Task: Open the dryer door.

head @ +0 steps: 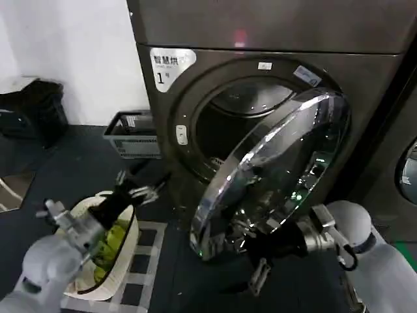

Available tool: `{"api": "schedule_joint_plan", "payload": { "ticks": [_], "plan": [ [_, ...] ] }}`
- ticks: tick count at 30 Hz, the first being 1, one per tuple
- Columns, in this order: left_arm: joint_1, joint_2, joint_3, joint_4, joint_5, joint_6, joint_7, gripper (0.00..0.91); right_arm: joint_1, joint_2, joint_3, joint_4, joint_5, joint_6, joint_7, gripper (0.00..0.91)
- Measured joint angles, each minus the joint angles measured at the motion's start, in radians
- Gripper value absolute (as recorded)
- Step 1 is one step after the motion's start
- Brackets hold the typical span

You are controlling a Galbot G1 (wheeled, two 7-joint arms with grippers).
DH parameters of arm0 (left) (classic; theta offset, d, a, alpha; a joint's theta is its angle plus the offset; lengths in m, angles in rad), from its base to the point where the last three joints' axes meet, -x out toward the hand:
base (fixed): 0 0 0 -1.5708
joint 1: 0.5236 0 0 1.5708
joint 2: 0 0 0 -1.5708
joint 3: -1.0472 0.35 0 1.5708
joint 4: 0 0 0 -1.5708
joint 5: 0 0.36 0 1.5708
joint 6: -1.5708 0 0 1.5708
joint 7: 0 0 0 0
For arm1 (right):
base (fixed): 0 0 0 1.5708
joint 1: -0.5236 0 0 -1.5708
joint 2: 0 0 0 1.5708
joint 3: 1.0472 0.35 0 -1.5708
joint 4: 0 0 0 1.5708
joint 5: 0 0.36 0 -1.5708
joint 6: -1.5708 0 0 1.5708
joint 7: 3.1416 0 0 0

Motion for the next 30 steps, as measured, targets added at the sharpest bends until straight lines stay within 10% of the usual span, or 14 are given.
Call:
{"api": "schedule_joint_plan", "payload": {
  "ticks": [30],
  "plan": [
    [-0.353,0.098,0.520,0.141,0.007,-0.044,0.143,0.907,-0.382,0.057,0.790,-0.111,-0.083,0.026,-0.008,0.907]
  ]
}}
